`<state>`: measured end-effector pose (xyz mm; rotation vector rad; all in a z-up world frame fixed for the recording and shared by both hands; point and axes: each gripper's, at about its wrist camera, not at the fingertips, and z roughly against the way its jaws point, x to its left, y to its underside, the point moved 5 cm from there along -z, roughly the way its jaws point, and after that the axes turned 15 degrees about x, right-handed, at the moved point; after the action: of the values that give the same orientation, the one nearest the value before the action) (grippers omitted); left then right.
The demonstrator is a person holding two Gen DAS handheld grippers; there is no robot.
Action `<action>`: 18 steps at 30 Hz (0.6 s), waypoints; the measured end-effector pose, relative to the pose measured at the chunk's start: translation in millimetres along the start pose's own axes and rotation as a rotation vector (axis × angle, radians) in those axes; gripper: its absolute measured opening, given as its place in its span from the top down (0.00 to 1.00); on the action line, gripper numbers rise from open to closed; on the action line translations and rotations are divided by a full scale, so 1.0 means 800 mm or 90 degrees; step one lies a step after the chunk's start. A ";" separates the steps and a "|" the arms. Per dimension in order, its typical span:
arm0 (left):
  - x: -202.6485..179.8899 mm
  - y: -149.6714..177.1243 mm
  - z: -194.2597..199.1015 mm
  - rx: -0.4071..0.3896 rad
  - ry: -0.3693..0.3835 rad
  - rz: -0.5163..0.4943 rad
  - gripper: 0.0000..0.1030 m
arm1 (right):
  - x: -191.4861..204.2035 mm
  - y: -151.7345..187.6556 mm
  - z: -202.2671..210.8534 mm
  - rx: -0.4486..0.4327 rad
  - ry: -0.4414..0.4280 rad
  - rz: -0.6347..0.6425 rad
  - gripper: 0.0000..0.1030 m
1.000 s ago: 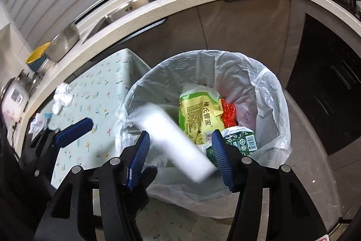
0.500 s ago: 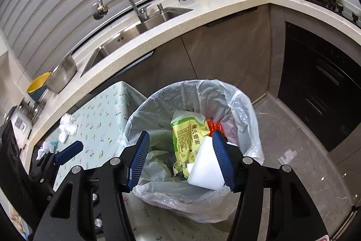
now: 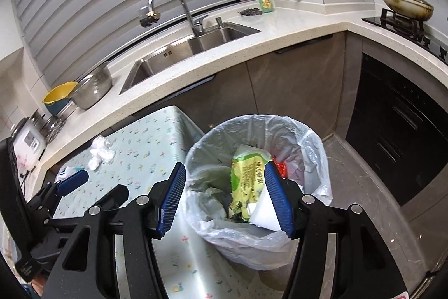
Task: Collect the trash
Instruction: 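Move both tools back over the wipes pack and clear bag on the table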
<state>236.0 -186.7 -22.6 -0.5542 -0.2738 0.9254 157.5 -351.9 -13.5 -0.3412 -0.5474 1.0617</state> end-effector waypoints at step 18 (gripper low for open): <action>0.277 0.077 0.036 0.034 -0.103 0.212 0.07 | 0.238 0.006 -0.080 0.046 -0.044 0.142 0.39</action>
<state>309.6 32.8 -35.4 -0.4835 -0.3076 1.2997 262.0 -180.3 -19.1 -0.3070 -0.5396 1.3095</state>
